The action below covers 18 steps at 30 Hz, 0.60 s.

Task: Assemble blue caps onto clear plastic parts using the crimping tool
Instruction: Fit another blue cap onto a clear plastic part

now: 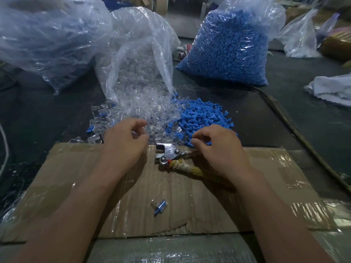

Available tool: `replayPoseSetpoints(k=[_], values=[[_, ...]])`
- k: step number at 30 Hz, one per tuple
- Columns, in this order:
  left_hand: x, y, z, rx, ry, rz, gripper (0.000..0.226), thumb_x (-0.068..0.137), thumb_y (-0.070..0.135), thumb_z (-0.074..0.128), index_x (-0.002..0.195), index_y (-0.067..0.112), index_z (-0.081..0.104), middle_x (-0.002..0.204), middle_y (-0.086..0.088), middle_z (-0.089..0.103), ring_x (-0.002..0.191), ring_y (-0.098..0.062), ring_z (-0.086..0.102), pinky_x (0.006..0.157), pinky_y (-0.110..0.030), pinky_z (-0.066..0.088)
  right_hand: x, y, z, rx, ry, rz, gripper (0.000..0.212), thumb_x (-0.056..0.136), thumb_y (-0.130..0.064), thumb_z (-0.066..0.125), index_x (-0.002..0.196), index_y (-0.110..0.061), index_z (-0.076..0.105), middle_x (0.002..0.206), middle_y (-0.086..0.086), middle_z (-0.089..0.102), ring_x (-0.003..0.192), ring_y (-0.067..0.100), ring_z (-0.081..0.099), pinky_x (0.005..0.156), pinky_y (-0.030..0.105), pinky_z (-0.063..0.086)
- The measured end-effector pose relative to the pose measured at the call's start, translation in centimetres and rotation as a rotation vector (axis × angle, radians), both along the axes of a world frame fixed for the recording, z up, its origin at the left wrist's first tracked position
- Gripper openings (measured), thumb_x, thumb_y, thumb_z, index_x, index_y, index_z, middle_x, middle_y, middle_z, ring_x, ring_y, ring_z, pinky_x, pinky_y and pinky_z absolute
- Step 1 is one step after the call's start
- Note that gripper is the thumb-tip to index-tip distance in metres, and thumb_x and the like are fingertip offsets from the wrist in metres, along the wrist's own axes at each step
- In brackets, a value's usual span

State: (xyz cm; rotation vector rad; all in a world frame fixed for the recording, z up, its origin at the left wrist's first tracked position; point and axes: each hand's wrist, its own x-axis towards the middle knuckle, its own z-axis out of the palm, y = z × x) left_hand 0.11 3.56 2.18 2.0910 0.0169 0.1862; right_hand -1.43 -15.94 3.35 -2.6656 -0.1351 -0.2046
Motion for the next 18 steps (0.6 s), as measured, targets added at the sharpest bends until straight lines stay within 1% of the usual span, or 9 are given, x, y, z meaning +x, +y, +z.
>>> replayPoseSetpoints(k=[3, 5, 7, 9, 11, 12, 13, 15, 18], values=[[-0.4, -0.2, 0.2, -0.067, 0.014, -0.046, 0.026, 0.08, 0.002, 0.064, 0.09, 0.026, 0.066, 0.085, 0.002, 0.066, 0.079, -0.016, 0.065, 0.08, -0.042, 0.055, 0.8, 0.8, 0.4, -0.046, -0.006, 0.012, 0.018, 0.088, -0.029, 0.059, 0.102, -0.022, 0.067, 0.094, -0.005, 0.059, 0.083, 0.008, 0.05, 0.074, 0.024, 0.039], [-0.4, -0.3, 0.3, -0.094, 0.034, -0.074, 0.028, 0.079, 0.001, 0.066, 0.085, 0.027, 0.063, 0.084, -0.001, 0.066, 0.08, -0.019, 0.066, 0.079, -0.043, 0.055, 1.4, 1.3, 0.5, -0.092, 0.021, 0.022, 0.022, 0.089, -0.029, 0.057, 0.109, -0.023, 0.064, 0.102, -0.003, 0.059, 0.091, 0.011, 0.051, 0.077, 0.026, 0.039], [-0.5, -0.4, 0.4, -0.107, 0.043, -0.103, 0.03, 0.078, -0.001, 0.066, 0.086, 0.028, 0.062, 0.083, -0.002, 0.065, 0.079, -0.022, 0.065, 0.077, -0.043, 0.056, 2.0, 1.9, 0.3, -0.111, 0.052, 0.022, 0.027, 0.09, -0.027, 0.055, 0.116, -0.024, 0.06, 0.111, -0.001, 0.056, 0.102, 0.015, 0.051, 0.085, 0.03, 0.041], [-0.6, -0.4, 0.5, -0.138, 0.033, -0.118, 0.035, 0.079, -0.003, 0.065, 0.095, 0.028, 0.061, 0.081, -0.002, 0.064, 0.077, -0.024, 0.065, 0.075, -0.042, 0.057, 2.4, 2.4, -0.1, -0.12, 0.087, 0.02, 0.03, 0.09, -0.025, 0.054, 0.12, -0.024, 0.058, 0.115, 0.001, 0.054, 0.107, 0.018, 0.049, 0.092, 0.034, 0.043], [-0.8, -0.4, 0.5, -0.178, 0.026, -0.105, 0.038, 0.079, -0.002, 0.064, 0.102, 0.027, 0.064, 0.079, 0.0, 0.065, 0.076, -0.024, 0.065, 0.072, -0.038, 0.057, 2.6, 2.7, -0.5, -0.14, 0.103, 0.013, 0.031, 0.09, -0.024, 0.054, 0.122, -0.025, 0.057, 0.114, 0.002, 0.053, 0.108, 0.019, 0.048, 0.092, 0.035, 0.042], [-0.8, -0.4, 0.5, -0.185, 0.027, -0.098, 0.036, 0.079, -0.001, 0.064, 0.101, 0.027, 0.066, 0.078, 0.002, 0.065, 0.075, -0.022, 0.065, 0.071, -0.036, 0.057, 2.7, 2.8, -0.6, -0.144, 0.105, 0.008, 0.032, 0.091, -0.024, 0.053, 0.122, -0.025, 0.057, 0.113, 0.002, 0.053, 0.107, 0.019, 0.047, 0.091, 0.035, 0.041], [-0.8, -0.4, 0.5, -0.187, 0.031, -0.094, 0.034, 0.079, 0.0, 0.064, 0.097, 0.028, 0.068, 0.078, 0.004, 0.065, 0.074, -0.02, 0.065, 0.071, -0.035, 0.057, 2.7, 2.8, -0.7, -0.143, 0.105, 0.005, 0.031, 0.09, -0.024, 0.053, 0.121, -0.026, 0.057, 0.112, 0.002, 0.053, 0.107, 0.019, 0.047, 0.09, 0.035, 0.041], [-0.7, -0.4, 0.4, -0.187, 0.045, -0.1, 0.03, 0.078, -0.001, 0.065, 0.089, 0.028, 0.068, 0.079, 0.001, 0.066, 0.075, -0.021, 0.066, 0.072, -0.036, 0.057, 2.7, 2.8, -0.8, -0.137, 0.087, 0.001, 0.029, 0.089, -0.023, 0.055, 0.117, -0.025, 0.06, 0.109, 0.002, 0.055, 0.104, 0.018, 0.049, 0.09, 0.035, 0.042], [-0.7, -0.4, 0.6, -0.152, 0.045, -0.13, 0.023, 0.075, -0.001, 0.069, 0.08, 0.021, 0.065, 0.078, -0.003, 0.066, 0.074, -0.022, 0.066, 0.072, -0.037, 0.057, 2.8, 2.9, -0.8, -0.124, 0.04, -0.006, 0.023, 0.088, -0.021, 0.058, 0.11, -0.021, 0.063, 0.107, 0.001, 0.058, 0.1, 0.017, 0.051, 0.09, 0.034, 0.044]])
